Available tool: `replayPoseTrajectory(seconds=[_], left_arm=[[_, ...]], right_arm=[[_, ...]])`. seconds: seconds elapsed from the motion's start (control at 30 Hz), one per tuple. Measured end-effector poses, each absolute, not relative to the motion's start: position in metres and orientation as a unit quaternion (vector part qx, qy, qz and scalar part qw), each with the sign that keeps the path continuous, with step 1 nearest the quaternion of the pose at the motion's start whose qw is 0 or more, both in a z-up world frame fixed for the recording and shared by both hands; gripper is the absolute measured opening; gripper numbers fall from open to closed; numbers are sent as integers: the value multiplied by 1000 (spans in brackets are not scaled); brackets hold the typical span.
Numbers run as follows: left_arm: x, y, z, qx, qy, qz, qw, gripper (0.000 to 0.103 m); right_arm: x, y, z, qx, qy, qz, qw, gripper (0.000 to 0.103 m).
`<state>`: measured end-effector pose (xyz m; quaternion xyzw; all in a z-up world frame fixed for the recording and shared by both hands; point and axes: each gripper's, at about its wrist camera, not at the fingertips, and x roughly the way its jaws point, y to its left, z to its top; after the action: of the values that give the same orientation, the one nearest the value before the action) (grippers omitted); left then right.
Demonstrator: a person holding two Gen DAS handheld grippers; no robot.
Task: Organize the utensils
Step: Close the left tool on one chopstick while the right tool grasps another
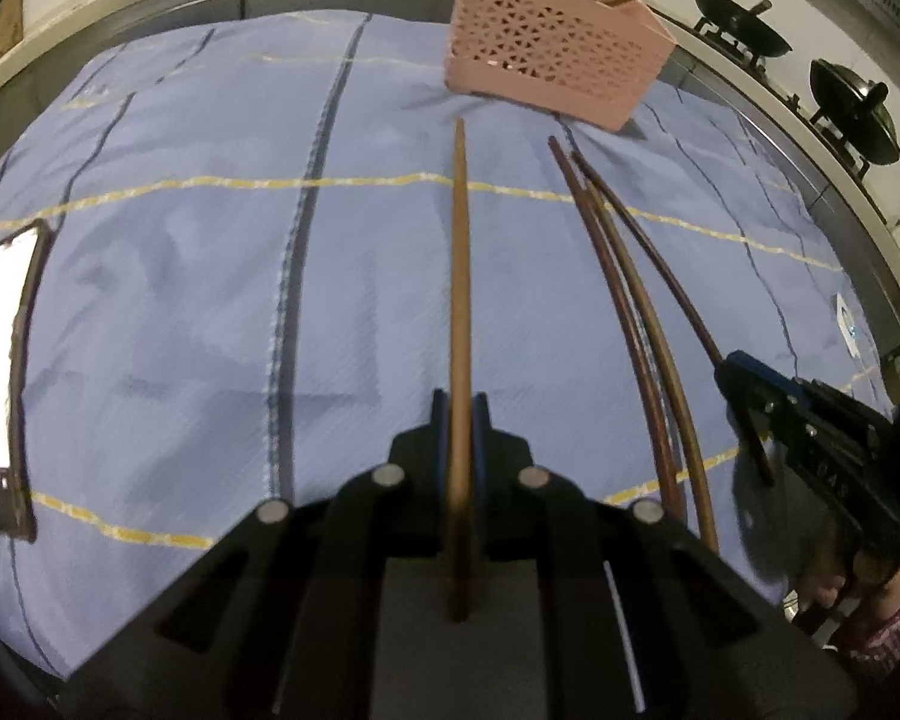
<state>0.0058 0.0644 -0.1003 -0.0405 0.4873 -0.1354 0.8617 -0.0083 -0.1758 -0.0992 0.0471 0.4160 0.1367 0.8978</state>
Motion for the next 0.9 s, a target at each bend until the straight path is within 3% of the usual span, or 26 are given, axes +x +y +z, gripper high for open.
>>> replayPoseTrajectory(seconds=[0.7, 0.9], left_arm=[[11, 77, -99, -58, 504, -158, 847, 10], [31, 59, -94, -22, 498, -156, 853, 21]], right_arm=[[-22, -182, -99, 58, 440, 143, 885, 8], [-5, -180, -96, 46, 451, 151, 878, 8]])
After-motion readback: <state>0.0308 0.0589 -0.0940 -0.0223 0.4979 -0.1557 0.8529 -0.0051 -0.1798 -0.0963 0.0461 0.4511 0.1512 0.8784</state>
